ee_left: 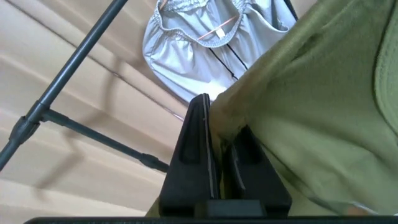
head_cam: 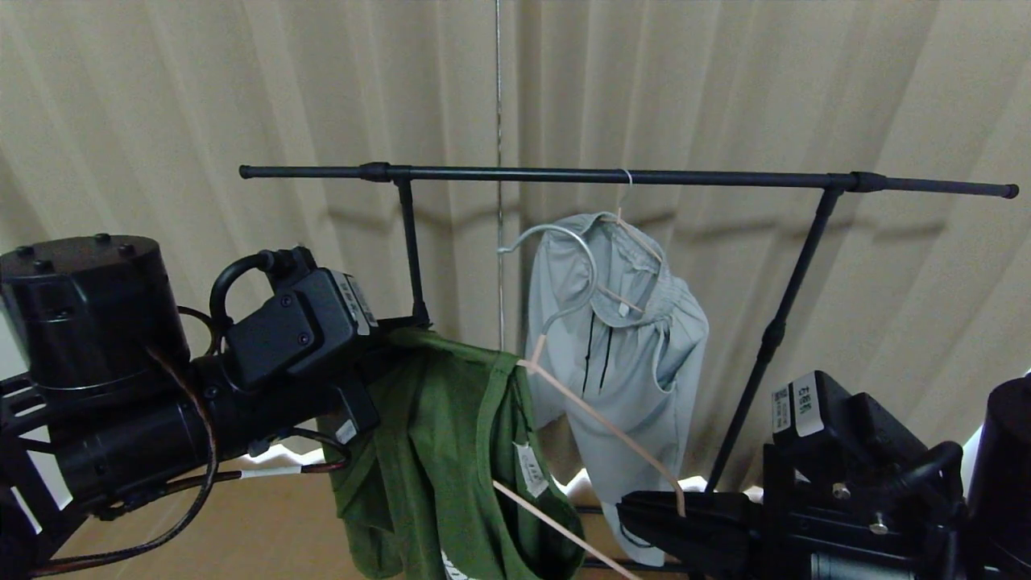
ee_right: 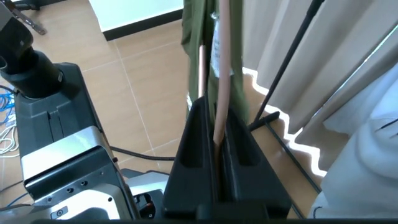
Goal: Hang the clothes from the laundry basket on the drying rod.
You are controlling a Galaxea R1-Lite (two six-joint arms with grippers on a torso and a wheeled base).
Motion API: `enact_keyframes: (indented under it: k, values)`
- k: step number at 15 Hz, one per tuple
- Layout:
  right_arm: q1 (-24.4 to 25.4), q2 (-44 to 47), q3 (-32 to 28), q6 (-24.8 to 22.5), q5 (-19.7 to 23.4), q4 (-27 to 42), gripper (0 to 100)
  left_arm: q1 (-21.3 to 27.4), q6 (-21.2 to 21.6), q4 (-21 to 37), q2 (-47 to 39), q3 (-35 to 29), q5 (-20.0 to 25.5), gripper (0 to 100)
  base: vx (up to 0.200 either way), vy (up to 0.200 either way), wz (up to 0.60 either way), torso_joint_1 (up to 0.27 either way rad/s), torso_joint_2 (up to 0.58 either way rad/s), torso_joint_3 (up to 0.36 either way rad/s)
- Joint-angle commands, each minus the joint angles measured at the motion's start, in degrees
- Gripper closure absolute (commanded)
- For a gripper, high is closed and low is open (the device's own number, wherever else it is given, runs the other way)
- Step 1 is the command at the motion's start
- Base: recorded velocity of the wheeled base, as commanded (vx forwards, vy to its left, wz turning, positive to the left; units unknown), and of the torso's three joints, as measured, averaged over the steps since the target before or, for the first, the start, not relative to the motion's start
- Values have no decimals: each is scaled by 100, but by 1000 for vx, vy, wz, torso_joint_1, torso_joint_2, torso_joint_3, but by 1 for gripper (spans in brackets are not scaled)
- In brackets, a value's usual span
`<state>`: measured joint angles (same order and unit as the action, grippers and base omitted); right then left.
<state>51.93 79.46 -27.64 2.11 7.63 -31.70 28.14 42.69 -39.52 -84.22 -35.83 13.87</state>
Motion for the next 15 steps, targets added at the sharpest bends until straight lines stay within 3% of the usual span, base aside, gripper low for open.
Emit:
enact_keyframes:
  k: [1,4,5,8,11,15]
  values:
    - [-8,-1,4,0,2,23,100,-1,-15,-29,20,14,-34,100,0,0,0,0,0,0]
    - [-8,-18,4,-9,2,41,100,-10,-15,-56,29,76,-43,100,0,0,0,0,0,0]
    - [-8,-27,13,-26,-7,85,0,-10,-24,-328,11,173,-51,100,0,0,0,0,0,0]
    - [-25,-27,48,-26,-51,49,0,-54,-42,-820,-15,384,-104,100,0,0,0,0,0,0]
    - [-350,-141,39,-79,-157,14,0,-177,-68,-829,29,498,-1088,100,0,0,0,0,0,0]
    - [-1027,-264,206,-694,-174,14,0,-168,-235,-820,-6,480,-2732,100,0,0,0,0,0,0]
